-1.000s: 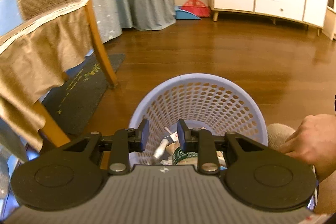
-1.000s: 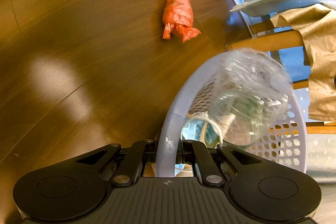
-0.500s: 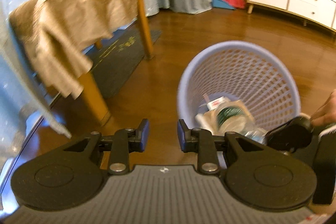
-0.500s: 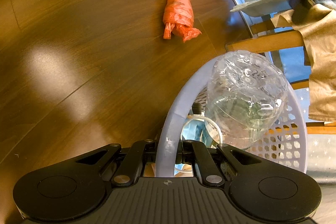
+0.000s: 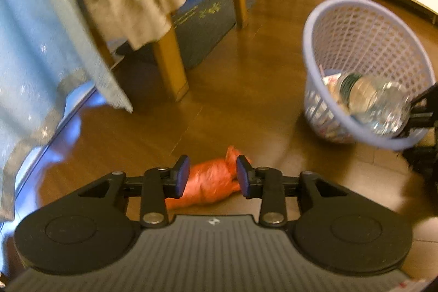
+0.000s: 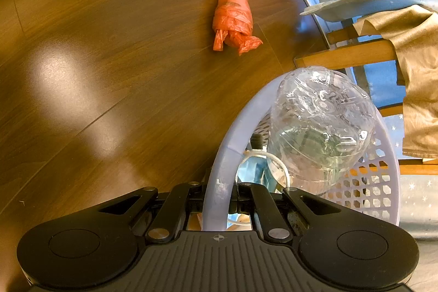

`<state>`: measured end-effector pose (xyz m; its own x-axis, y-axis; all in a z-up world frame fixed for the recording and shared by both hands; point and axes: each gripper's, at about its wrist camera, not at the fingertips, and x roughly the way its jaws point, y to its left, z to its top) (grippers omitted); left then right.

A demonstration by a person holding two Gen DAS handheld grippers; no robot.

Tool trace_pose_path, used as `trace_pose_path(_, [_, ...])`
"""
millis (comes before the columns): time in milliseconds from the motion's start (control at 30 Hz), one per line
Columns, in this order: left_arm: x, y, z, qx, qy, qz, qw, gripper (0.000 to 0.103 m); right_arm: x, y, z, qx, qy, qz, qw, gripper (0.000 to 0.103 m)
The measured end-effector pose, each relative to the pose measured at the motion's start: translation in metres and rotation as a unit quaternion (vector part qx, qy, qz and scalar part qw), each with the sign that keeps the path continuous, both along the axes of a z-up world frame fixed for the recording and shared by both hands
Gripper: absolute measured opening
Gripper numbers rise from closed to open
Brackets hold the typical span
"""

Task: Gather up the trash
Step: 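Move the left gripper down to the red plastic bag bundle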

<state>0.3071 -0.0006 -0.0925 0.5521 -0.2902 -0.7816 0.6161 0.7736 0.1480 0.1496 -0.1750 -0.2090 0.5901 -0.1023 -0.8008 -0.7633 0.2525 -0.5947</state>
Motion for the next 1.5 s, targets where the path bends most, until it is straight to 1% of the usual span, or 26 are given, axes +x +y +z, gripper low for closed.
trace_pose_path(100, [-0.004,0.005,-0.012,0.012,0.001,-0.001,0.9999,0.043,0.000,0.000,0.000,0.000,0.000,0.001,1.000,0.003])
trace_pose_path(233, [-0.007,0.006,-0.026,0.030,0.002,-0.007,0.9995,0.050,0.000,-0.001,0.000,0.000,0.000,0.001,1.000,0.003])
trace_pose_path(300, [-0.008,0.006,-0.032,0.035,0.003,-0.009,0.9994,0.057,-0.001,-0.001,0.000,0.000,0.000,0.001,1.000,0.003])
trace_pose_path(433, [-0.008,0.008,-0.043,0.050,0.002,-0.011,0.9987,0.058,0.000,-0.001,0.000,0.001,0.000,0.000,1.000,0.003])
trace_pose_path(633, [-0.008,0.012,-0.057,0.062,0.010,-0.011,0.9980,0.060,-0.001,-0.002,0.000,0.001,0.000,0.000,1.000,0.003])
trace_pose_path(700, [-0.008,0.012,-0.060,0.066,0.010,-0.012,0.9977,0.065,0.000,-0.001,0.000,0.001,0.000,0.000,1.000,0.003])
trace_pose_path(767, [-0.007,0.013,-0.064,0.065,0.009,-0.012,0.9978,0.068,-0.001,-0.002,0.001,0.000,0.001,0.000,1.000,0.003])
trace_pose_path(867, [-0.004,0.013,-0.068,0.068,0.009,-0.013,0.9975,0.068,-0.001,-0.002,0.002,0.001,0.000,0.000,1.000,0.003])
trace_pose_path(1033, [0.000,0.010,-0.074,0.076,0.002,-0.020,0.9969,0.068,-0.001,-0.002,0.002,0.001,0.000,0.000,1.000,0.003])
trace_pose_path(1100, [0.001,0.009,-0.075,0.076,-0.001,-0.024,0.9968,0.072,0.000,-0.002,0.002,0.000,-0.002,0.001,1.000,0.003])
trace_pose_path(1300, [0.002,0.003,-0.081,0.080,-0.016,-0.039,0.9959,0.074,0.001,-0.002,0.002,-0.002,-0.009,0.005,1.000,0.003])
trace_pose_path(1500, [0.009,-0.003,-0.095,0.079,-0.022,-0.049,0.9954,0.077,0.002,-0.001,0.001,-0.006,-0.017,0.009,1.000,0.004])
